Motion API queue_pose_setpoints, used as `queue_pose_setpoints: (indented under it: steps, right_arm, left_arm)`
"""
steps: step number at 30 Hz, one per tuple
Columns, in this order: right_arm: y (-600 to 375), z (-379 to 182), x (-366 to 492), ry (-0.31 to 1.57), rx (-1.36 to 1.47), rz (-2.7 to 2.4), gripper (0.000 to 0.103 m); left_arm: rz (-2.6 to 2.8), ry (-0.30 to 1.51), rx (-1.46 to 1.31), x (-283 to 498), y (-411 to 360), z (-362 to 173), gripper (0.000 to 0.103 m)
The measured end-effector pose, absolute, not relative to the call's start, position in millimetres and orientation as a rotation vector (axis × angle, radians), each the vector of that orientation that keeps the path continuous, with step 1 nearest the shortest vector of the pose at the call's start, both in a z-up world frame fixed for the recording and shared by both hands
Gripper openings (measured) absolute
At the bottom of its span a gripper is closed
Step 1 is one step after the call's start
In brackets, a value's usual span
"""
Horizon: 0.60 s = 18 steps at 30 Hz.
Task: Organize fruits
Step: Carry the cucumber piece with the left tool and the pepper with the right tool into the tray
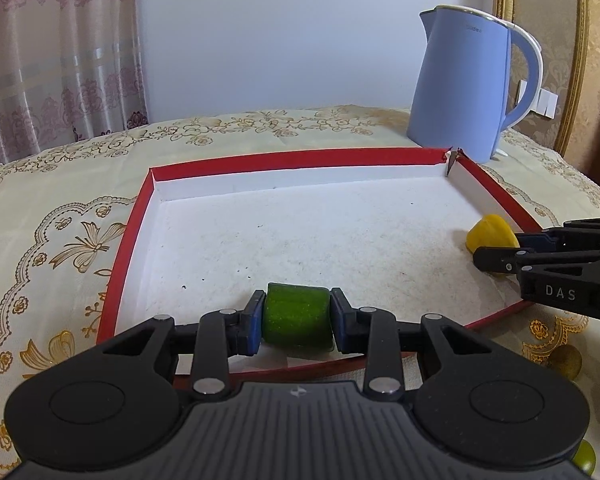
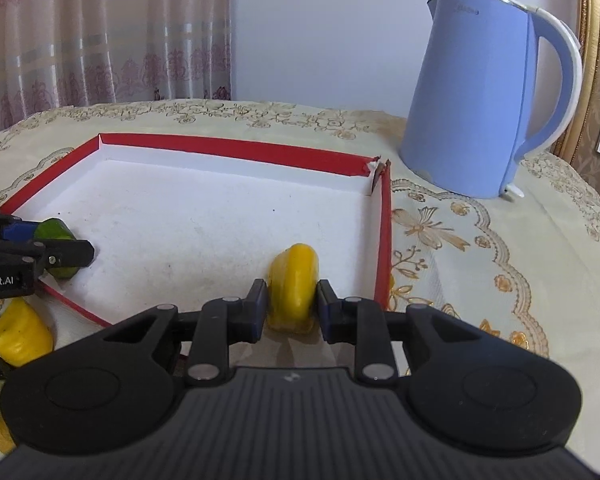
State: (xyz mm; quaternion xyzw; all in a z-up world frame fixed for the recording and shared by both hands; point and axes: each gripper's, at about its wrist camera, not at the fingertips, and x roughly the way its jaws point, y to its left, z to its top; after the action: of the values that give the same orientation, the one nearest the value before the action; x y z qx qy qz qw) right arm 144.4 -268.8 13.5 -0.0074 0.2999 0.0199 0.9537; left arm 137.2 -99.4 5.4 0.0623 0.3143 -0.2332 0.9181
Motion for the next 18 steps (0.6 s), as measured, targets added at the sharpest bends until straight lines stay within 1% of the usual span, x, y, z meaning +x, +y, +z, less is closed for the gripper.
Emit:
queue_pose_setpoints:
  steps: [8, 18]
  right_arm:
    - [-270.0, 9.8, 134.2, 0.526, 0.003, 0.025, 0.024]
    - [-271.9, 8.6, 137.2, 0.551, 0.016, 0.044, 0.024]
  left_arm:
    - [-0.483, 0.642, 0.126, 136.9, -99.4, 4.9, 0.032]
    - [-0.483, 0.641, 0.128, 136.8, -99.3, 5.2, 0.032]
